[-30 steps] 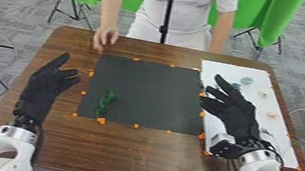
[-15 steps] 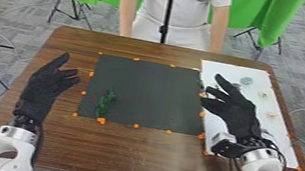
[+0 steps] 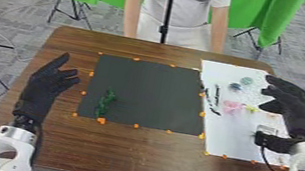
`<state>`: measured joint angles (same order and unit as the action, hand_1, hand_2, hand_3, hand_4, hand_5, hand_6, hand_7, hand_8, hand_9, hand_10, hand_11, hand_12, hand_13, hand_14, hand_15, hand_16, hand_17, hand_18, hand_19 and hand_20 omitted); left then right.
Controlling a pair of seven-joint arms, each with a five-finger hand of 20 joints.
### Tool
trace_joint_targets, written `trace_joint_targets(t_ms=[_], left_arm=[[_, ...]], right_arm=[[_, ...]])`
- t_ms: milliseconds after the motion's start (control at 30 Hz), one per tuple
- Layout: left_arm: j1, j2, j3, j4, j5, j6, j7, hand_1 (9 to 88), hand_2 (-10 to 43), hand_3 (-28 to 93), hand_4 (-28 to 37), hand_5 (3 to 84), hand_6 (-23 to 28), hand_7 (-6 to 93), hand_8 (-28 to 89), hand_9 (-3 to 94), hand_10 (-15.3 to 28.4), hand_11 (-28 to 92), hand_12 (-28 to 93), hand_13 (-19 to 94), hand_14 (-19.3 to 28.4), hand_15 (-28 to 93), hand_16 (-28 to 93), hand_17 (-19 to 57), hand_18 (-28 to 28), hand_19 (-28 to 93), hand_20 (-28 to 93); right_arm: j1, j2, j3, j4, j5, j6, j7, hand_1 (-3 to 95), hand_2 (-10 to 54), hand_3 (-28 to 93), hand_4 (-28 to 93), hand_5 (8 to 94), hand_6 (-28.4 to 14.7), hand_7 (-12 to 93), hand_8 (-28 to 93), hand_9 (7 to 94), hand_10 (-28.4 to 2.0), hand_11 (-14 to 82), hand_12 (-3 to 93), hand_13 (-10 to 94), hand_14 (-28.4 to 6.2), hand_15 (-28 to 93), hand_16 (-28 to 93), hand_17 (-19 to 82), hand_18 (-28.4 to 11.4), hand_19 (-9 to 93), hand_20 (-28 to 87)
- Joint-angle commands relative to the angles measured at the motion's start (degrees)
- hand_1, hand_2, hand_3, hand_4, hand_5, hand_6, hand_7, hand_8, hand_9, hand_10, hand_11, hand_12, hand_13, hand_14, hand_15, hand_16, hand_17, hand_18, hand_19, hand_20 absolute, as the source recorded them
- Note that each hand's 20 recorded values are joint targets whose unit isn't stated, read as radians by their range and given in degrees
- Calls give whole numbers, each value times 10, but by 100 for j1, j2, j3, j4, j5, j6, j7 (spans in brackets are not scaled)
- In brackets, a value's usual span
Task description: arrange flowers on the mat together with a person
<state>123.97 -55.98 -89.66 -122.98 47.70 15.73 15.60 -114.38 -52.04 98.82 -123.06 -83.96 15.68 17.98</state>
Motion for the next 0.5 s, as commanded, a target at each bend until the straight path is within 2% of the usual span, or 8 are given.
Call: trace_joint_targets(t_ms=[33, 67, 100, 200, 367, 500], left_arm=[[42, 62, 1, -16, -26, 70, 6, 238, 37, 791, -282, 316, 46, 90, -78, 335, 186, 271, 105, 221, 245, 533, -94, -76, 230, 458, 119], [35, 106, 17, -15, -46, 86, 20, 238, 38, 791, -282, 316, 46, 90, -78, 335, 185, 270, 105, 221, 245, 533, -94, -76, 230, 458, 119], [33, 105, -7, -10, -29, 39, 3, 238, 37, 791, -282, 316, 46, 90, -78, 335, 186, 270, 105, 221, 244, 533, -94, -76, 230, 458, 119], [52, 156, 4, -13, -68, 75, 51, 238, 37, 792, -283, 315, 46, 91, -78, 335, 186, 270, 105, 221, 245, 533, -94, -77, 230, 458, 118], [39, 135, 11, -1, -58, 53, 9, 238, 37, 791, -283, 315, 46, 90, -78, 335, 186, 271, 105, 221, 244, 533, -94, -77, 230, 458, 118], [22, 130, 53, 4, -62, 56, 24, 237, 37, 791, -283, 315, 46, 91, -78, 335, 185, 271, 105, 221, 244, 534, -94, -77, 230, 458, 118]], right_arm=[[-778, 770, 660, 85, -537, -91, 102, 231, -23, 775, -256, 439, 1, 167, -123, 491, -142, 215, 151, 485, -177, 636, 107, 211, -244, 706, 258], [-885, 903, 693, 136, -707, -42, 121, 233, -26, 774, -255, 440, 2, 168, -122, 491, -141, 216, 151, 486, -175, 637, 106, 212, -244, 707, 256], [-991, 984, 766, 184, -835, -77, 119, 236, -29, 773, -255, 441, 3, 170, -123, 492, -140, 217, 151, 487, -173, 637, 105, 211, -244, 708, 254], [-1256, 1191, 841, 316, -1334, -13, 180, 250, -41, 774, -256, 449, 7, 178, -125, 494, -138, 219, 151, 492, -169, 636, 103, 212, -243, 708, 248], [-1426, 1298, 619, 541, -2315, 95, 421, 265, -58, 783, -260, 462, 10, 191, -134, 508, -132, 224, 150, 504, -156, 633, 103, 218, -240, 710, 238], [-1434, 1326, 388, 679, -2761, 219, 737, 267, -60, 784, -264, 462, 9, 194, -137, 510, -131, 227, 149, 506, -156, 628, 103, 219, -239, 709, 232]])
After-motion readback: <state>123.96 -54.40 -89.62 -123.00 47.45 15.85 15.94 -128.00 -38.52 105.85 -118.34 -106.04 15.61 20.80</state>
